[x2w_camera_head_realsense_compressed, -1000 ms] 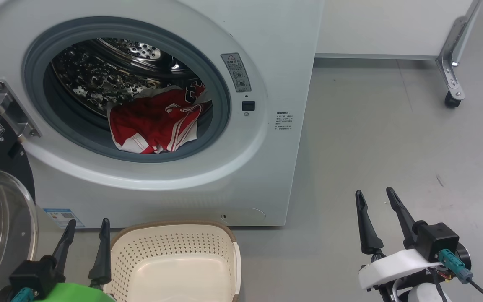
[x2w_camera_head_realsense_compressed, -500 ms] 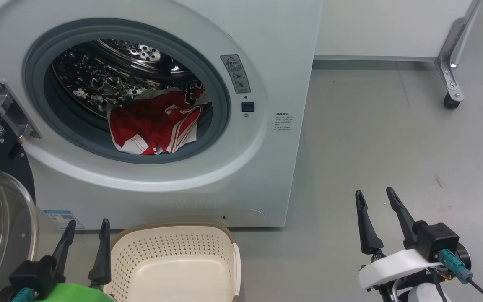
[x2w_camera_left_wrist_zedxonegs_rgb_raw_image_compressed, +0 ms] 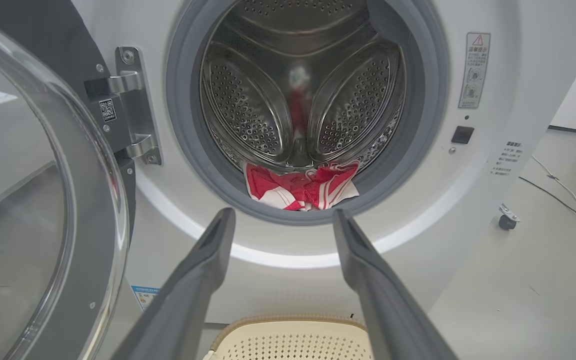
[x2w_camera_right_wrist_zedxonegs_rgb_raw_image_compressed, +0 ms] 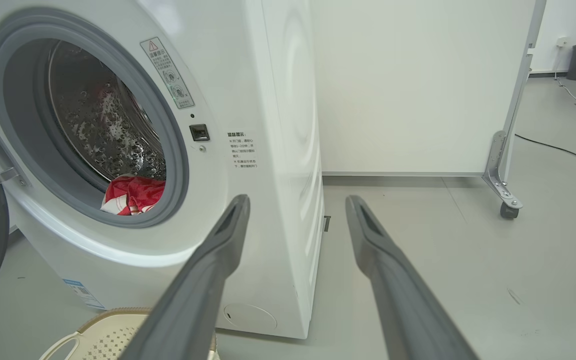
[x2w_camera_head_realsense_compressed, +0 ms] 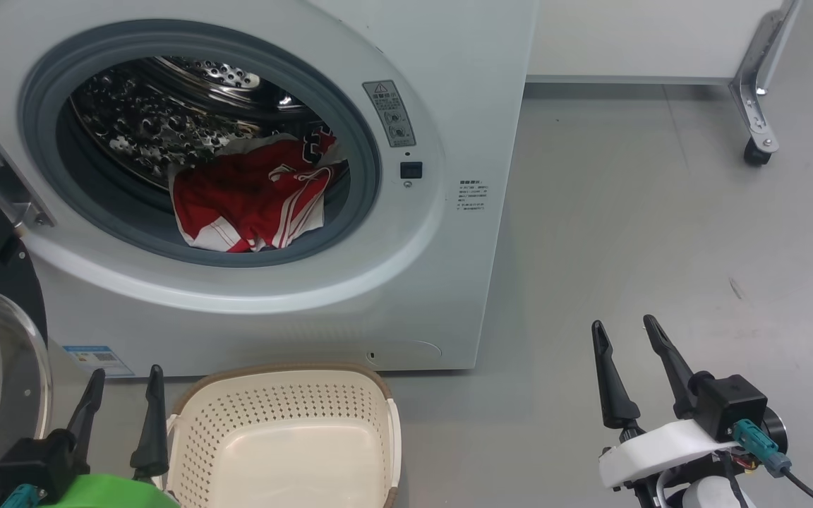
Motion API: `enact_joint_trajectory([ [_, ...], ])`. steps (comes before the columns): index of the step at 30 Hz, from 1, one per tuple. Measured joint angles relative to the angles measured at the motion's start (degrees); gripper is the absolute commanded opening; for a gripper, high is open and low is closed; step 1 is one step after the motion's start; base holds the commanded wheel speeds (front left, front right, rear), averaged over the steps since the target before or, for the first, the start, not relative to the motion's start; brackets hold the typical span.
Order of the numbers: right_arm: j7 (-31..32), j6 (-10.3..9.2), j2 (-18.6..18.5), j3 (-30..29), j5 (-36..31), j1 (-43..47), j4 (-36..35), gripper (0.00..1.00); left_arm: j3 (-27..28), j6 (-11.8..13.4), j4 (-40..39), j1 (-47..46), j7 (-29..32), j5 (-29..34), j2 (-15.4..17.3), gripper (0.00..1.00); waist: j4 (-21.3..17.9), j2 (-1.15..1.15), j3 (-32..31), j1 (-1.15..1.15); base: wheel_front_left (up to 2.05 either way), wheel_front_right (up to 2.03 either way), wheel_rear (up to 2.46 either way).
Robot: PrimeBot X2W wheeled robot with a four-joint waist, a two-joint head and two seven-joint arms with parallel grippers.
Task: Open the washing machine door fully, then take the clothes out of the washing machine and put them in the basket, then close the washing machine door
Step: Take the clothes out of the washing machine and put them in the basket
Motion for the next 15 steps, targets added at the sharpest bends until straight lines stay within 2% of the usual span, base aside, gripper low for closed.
enact_joint_trajectory([
  [6, 0.0, -0.05, 0.0, 0.0, -0.1, 0.0, -0.5, 1.0, 0.3, 0.6, -1.0, -0.1, 0.6, 0.0, 0.2, 1.0, -0.7, 0.0, 2.2, 0.0, 0.0, 0.0, 0.0],
  [15, 0.0, -0.54, 0.0, 1.3, -0.1, -0.8, -2.2, 1.0, 0.5, 1.3, -1.7, -5.1, 4.3, 1.5, 3.0, 1.0, -2.3, 0.0, 7.6, 0.0, 0.0, 0.0, 0.0],
])
